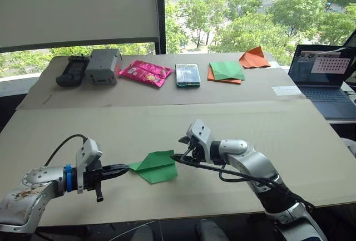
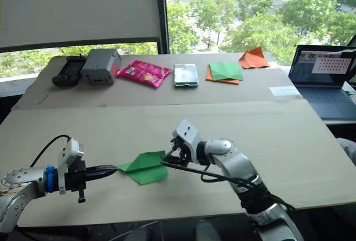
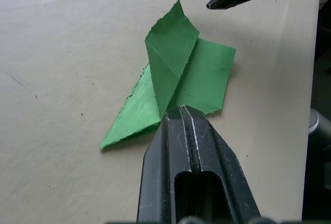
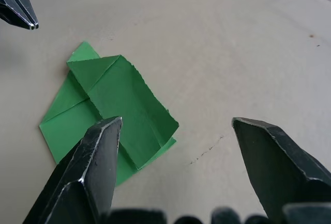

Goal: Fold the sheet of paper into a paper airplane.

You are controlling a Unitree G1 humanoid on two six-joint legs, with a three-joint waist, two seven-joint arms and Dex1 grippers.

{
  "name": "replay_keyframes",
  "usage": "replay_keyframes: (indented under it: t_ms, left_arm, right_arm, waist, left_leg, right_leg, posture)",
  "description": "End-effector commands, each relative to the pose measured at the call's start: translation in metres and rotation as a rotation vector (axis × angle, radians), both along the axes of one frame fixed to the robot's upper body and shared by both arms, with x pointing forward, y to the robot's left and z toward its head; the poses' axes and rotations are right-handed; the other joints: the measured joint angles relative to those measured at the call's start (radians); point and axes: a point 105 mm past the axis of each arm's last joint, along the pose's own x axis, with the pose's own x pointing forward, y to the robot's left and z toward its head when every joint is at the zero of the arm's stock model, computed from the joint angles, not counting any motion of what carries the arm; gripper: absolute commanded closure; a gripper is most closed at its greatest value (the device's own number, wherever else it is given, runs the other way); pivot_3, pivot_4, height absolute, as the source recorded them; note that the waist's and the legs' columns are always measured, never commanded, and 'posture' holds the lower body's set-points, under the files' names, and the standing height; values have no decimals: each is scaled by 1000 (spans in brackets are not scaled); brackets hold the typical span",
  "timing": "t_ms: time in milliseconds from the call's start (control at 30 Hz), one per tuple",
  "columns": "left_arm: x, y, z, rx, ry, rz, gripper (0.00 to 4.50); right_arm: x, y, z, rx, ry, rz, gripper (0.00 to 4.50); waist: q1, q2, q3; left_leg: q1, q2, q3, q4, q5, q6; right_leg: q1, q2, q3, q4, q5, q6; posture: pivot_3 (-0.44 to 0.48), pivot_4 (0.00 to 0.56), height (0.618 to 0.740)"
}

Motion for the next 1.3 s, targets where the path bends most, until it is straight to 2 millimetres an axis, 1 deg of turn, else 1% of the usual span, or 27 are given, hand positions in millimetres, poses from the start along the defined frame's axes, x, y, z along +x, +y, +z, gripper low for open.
replay_keyframes:
  t_ms: [33, 167, 267, 433, 467, 533, 700, 767, 867, 900, 933, 967, 1033, 1067, 1133, 1167, 1200, 1267, 1300]
  left_arm:
    - [1, -5, 8, 6, -41, -19, 4500]
    - [2, -2, 9, 15, -48, -10, 4500]
    - [1, -2, 9, 16, -51, -6, 4500]
    - [1, -3, 10, 9, -49, -6, 4500]
    - [1, -3, 10, 10, -48, -6, 4500]
    - [1, -3, 10, 11, -48, -8, 4500]
    - [4, -3, 9, 15, -51, -10, 4500]
    - [5, -4, 10, 13, -53, -12, 4500]
    - [9, -5, 13, -6, -62, -3, 4500]
    - [10, -5, 14, -9, -63, -2, 4500]
    - [11, -5, 15, -7, -67, 2, 4500]
    - [12, -6, 16, -12, -68, 2, 4500]
    - [12, -6, 17, -18, -68, 3, 4500]
    - [12, -6, 17, -17, -66, 2, 4500]
    - [10, -4, 16, -13, -58, 0, 4500]
    - [9, -3, 16, -11, -52, -1, 4500]
    - [9, -3, 16, -7, -47, -2, 4500]
    - [8, -1, 16, -3, -44, -3, 4500]
    - [9, -1, 16, -3, -43, -3, 4500]
  right_arm:
    - [3, 9, 4, 28, -8, 69, 922]
    - [1, 15, -1, 29, 26, 105, 922]
    - [-4, 19, -6, 31, 43, 122, 1706]
    - [-9, 22, -7, 50, 58, 131, 3561]
    - [-9, 21, -7, 50, 59, 132, 3782]
    - [-10, 20, -8, 45, 61, 135, 4468]
    - [-15, 20, -8, 41, 57, 152, 4468]
    - [-17, 21, -3, 57, 31, 160, 4468]
    - [-11, 18, 29, 111, -123, 137, 4468]
    - [-10, 17, 36, 119, -156, 126, 4468]
    - [-11, 14, 42, 93, -225, 134, 4468]
    - [-12, 11, 50, 63, -321, 133, 4468]
    - [-16, 8, 60, 31, -452, 143, 4468]
    - [-17, 6, 68, 16, -557, 131, 4468]
    - [-24, 5, 74, -33, -755, 130, 4468]
    - [-25, 4, 73, -88, -871, 117, 4468]
    - [-27, 4, 66, -159, -980, 119, 4468]
    - [-30, 3, 46, -303, -1150, 153, 4468]
    - [-31, 3, 39, -339, -1202, 161, 4468]
  waist:
    - [0, 0, 0]
    - [3, 0, 0]
    - [3, 0, 0]
    - [3, 1, 0]
    - [3, 1, 1]
    - [3, 1, 1]
    - [3, 1, 0]
    - [3, 1, 0]
    - [2, 1, 0]
    - [2, 1, 0]
    - [2, 1, 0]
    - [4, 1, 0]
    - [6, 1, 0]
    - [7, 1, 0]
    - [5, 0, 0]
    - [5, 0, 0]
    - [5, -1, -1]
    - [6, -1, -1]
    - [6, -2, -1]
  left_leg:
    - [0, 0, 0, 0, 1, 1]
    - [0, 0, 0, 0, 1, 2]
    - [0, 0, 0, 0, 1, 2]
    - [0, 0, 0, 0, 1, 2]
    - [0, 0, 0, 0, 1, 2]
    - [0, 0, 0, 0, 1, 2]
    - [0, 0, 0, 0, 1, 2]
    - [0, 0, 0, 0, 1, 2]
    - [0, 0, 0, 1, 1, 2]
    - [0, 0, 0, 1, 1, 2]
    - [0, 0, 0, 1, 1, 2]
    - [0, 0, 0, 1, 1, 2]
    - [0, 0, 0, 1, 1, 2]
    - [0, 0, 0, 1, 1, 2]
    - [0, 0, 0, 1, 1, 1]
    - [0, 0, 0, 1, 1, 1]
    - [0, 0, 0, 1, 1, 0]
    - [1, 0, 0, 1, 0, -1]
    - [0, -1, 0, 1, 0, -2]
  right_leg:
    - [0, 0, 0, 0, 0, 0]
    - [2, 0, 0, 0, 0, 0]
    - [2, 0, 0, 0, 0, 0]
    - [2, 0, 0, 0, 0, 0]
    - [2, 0, 0, 0, 0, 0]
    - [2, 0, 0, 0, 0, 0]
    - [2, 0, 0, 1, 1, 0]
    - [2, 0, 0, 0, 1, 0]
    - [2, 0, 0, 1, 1, 0]
    - [2, 0, 0, 1, 1, 0]
    - [2, 0, 0, 1, 1, 0]
    - [2, 0, 0, 1, 1, 0]
    - [3, 0, 0, 0, 1, 1]
    - [3, 0, 0, 0, 1, 1]
    - [3, 0, 0, 0, 1, 1]
    - [3, 0, 0, 0, 1, 1]
    - [2, 0, 0, 0, 1, 1]
    - [2, 0, 0, -1, 1, 0]
    - [1, 0, 0, -1, 0, 0]
  posture:
    - [0, 150, 740]
    - [0, 150, 740]
    - [0, 150, 740]
    - [0, 150, 740]
    - [0, 150, 740]
    - [0, 150, 740]
    - [0, 150, 740]
    - [0, 150, 740]
    - [0, 150, 740]
    - [0, 150, 740]
    - [0, 150, 740]
    - [0, 150, 740]
    - [0, 150, 740]
    - [0, 150, 740]
    - [0, 150, 740]
    - [0, 150, 740]
    - [0, 150, 740]
    - [0, 150, 740]
    - [0, 150, 740]
